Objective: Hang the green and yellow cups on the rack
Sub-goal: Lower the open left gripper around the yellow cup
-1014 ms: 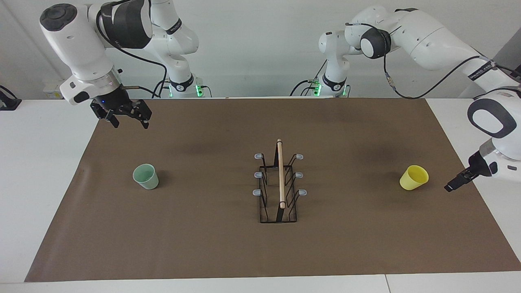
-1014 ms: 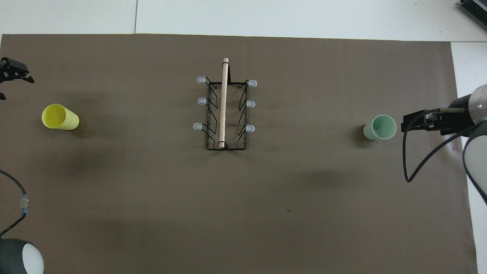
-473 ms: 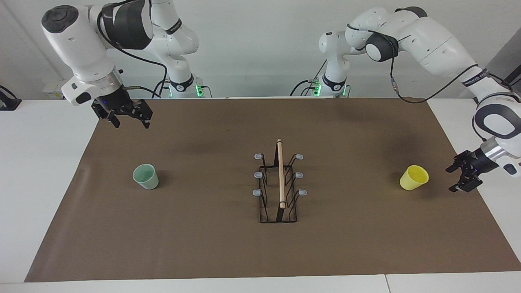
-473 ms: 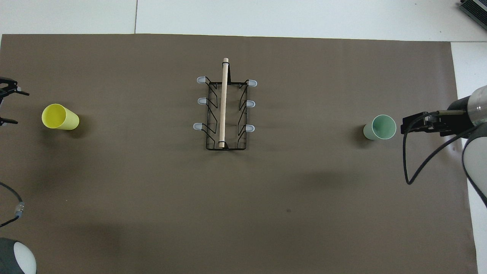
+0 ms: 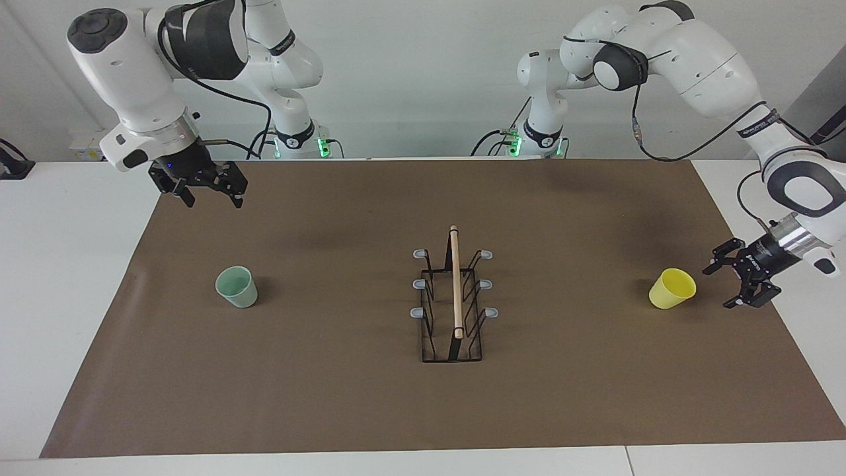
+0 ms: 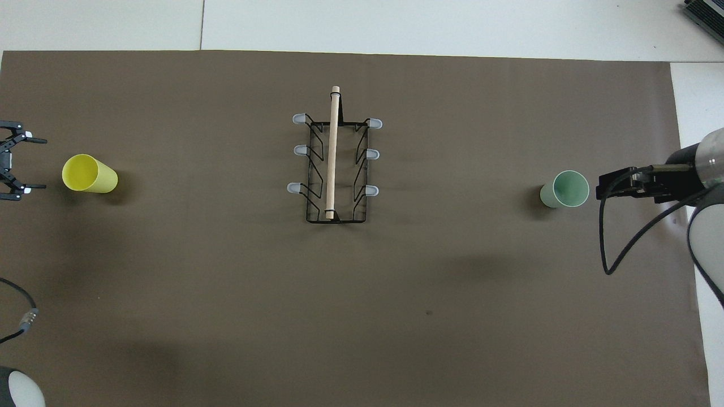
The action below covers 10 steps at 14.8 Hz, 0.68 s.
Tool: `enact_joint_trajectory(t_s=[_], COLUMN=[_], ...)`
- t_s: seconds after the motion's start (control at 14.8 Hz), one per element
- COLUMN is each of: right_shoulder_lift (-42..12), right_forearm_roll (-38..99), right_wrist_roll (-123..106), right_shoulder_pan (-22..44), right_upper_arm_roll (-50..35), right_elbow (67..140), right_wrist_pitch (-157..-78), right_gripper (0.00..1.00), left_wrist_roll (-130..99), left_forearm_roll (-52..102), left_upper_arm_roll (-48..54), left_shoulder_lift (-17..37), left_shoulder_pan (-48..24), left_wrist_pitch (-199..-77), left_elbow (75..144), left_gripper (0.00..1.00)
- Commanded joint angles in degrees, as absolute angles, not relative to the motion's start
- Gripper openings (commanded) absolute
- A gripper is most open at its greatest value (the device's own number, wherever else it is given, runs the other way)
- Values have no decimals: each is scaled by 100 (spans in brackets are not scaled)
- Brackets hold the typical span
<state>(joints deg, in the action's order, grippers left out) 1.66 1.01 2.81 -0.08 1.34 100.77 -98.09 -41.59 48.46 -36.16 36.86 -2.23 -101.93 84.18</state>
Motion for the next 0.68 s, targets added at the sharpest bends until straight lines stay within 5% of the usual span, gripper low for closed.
enact_joint_trajectory(t_s=[0.0,0.61], right_shoulder_lift=[325,343], right_forearm_roll=[211,115], right_wrist_roll=[176,228], right_shoulder_pan=[-44,-9], right_upper_arm_roll=[132,149], right_elbow=[10274,10292], right_wrist_pitch=[-9905,-9722], right_gripper=[100,100], left_wrist_roll=[-4342,-4298], left_forearm_roll=[5404,7065], left_upper_arm_roll=[-3648,-3621], left_shoulder_lift=[3638,3278], left_shoulder_pan=[-9,-290], left_wrist_pitch=[-9941,-9984], left_elbow=[8709,10467], left_gripper=[100,100])
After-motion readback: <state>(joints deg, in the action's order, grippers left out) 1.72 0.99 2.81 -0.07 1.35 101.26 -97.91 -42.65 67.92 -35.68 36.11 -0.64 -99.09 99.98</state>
